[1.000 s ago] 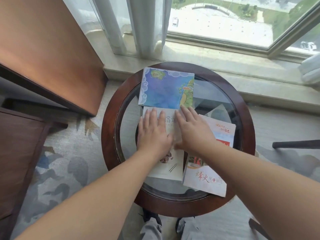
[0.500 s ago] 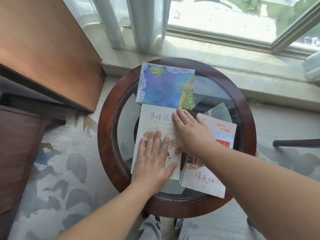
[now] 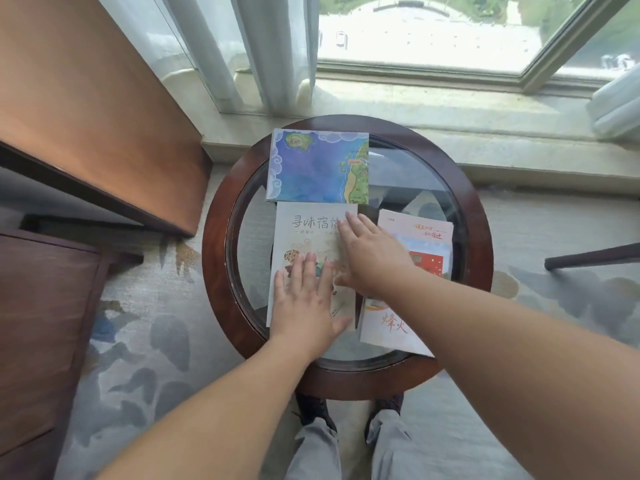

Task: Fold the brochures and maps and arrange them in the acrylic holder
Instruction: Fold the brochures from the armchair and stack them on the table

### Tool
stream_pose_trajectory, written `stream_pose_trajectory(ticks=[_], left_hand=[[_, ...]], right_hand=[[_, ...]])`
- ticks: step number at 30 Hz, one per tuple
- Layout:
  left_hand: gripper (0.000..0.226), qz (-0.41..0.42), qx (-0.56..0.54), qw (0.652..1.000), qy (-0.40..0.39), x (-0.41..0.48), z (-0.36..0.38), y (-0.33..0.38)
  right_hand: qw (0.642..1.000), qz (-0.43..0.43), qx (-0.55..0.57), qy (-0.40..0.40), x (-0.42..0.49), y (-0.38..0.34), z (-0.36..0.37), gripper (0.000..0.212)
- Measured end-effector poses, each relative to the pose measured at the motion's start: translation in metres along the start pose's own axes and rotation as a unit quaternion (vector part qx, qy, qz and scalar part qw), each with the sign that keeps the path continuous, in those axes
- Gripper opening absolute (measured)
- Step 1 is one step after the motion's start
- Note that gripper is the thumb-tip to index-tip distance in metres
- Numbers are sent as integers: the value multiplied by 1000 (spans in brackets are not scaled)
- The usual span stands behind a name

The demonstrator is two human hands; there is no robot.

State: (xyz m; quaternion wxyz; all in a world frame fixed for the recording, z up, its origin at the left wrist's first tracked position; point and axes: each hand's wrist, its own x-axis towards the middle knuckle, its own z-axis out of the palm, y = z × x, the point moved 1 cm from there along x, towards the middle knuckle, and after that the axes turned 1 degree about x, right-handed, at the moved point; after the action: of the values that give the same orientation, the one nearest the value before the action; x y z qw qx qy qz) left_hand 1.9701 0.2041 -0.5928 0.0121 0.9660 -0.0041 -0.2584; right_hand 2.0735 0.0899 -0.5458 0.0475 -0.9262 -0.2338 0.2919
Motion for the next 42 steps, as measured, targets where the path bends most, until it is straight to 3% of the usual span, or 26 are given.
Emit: stream_pose_trajectory(ticks=[6,12,19,28,34,42], left_hand=[[70,28,-108,993,31,-11,-75,33],[60,169,-116,978,29,-45,-146,122],[56,304,-60,948,68,-108,-200,300],[55,421,-8,905,56,-218,-204,517],[54,473,13,880,51,-243,-205,599],[54,492,34,869,38,-201,-206,677]], right_hand=[[978,86,174,79,-97,19,-30,68],[938,199,244,145,-235,78,-61,45],[881,316,286,205,-411,176,-61,52],[817,424,292,259,-615,280,-20,49],[780,466,312,279,-674,330,-5,46],[754,488,325,297,-681,395,-3,38]])
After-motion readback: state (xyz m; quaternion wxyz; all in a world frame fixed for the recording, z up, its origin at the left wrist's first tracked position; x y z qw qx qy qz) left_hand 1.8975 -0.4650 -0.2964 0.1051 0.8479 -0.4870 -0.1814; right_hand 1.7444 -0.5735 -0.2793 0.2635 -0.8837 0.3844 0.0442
